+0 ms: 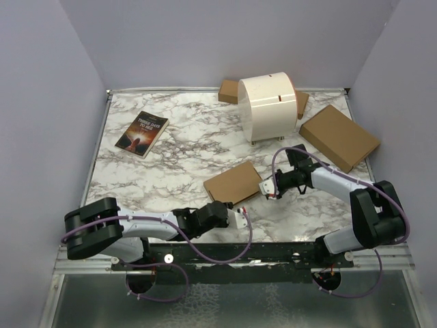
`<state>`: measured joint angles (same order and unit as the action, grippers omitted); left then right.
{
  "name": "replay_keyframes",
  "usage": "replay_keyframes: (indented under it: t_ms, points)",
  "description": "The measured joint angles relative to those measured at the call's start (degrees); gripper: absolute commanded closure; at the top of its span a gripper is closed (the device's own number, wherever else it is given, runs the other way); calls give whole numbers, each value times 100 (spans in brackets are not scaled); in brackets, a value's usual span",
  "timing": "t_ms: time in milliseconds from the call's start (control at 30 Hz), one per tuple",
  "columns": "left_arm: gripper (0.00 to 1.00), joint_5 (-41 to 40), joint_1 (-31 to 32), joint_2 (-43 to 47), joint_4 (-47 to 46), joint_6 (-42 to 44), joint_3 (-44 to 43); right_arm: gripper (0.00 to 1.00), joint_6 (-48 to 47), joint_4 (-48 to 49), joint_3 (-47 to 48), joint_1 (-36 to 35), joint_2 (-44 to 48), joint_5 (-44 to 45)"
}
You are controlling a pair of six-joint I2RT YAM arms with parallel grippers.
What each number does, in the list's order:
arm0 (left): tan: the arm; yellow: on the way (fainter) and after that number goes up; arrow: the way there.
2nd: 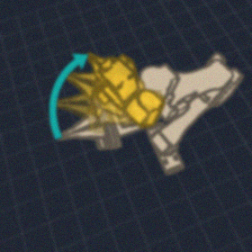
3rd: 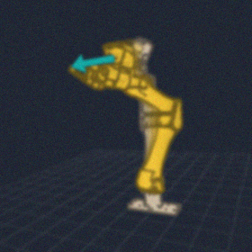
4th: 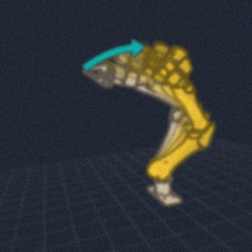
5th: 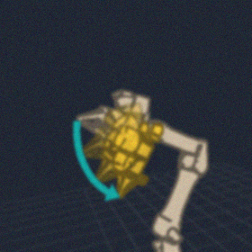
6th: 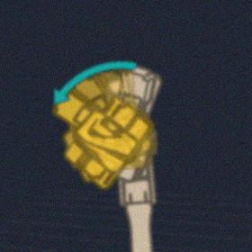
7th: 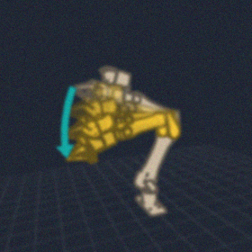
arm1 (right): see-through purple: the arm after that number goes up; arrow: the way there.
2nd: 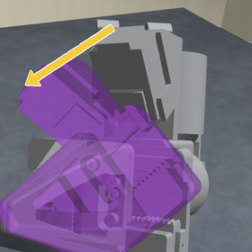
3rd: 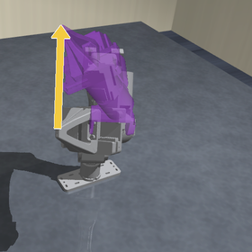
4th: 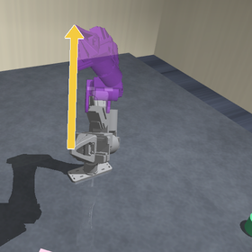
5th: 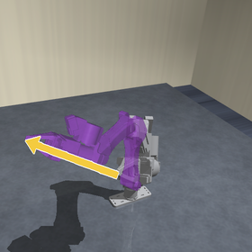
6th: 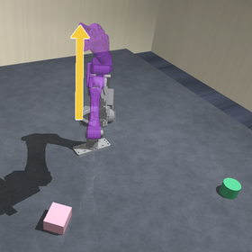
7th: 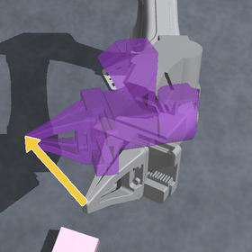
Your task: Fold the paper box
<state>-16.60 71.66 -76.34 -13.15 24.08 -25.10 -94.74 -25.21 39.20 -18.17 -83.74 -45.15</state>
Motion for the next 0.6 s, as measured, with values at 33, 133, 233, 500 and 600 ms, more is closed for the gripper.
replay_keyframes:
  t_ms: [33, 133, 233, 500, 600]
  points:
    - [68, 33, -9, 0, 2, 11, -7, 83, -7, -4, 2, -7, 22, 17]
    - [68, 109, -48, 0, 26, 28, -35, 88, 7, -42, 20, -15, 70, 76]
    - [67, 164, -85, 0, 33, 42, -39, 85, 17, -114, 61, -15, 70, 83]
    - [24, 223, -144, 55, 208, -37, -61, 39, 144, -645, 369, -15, 125, 4]
    - [22, 258, -157, 293, 282, -127, -103, 18, 109, -951, 505, -15, 328, -258]
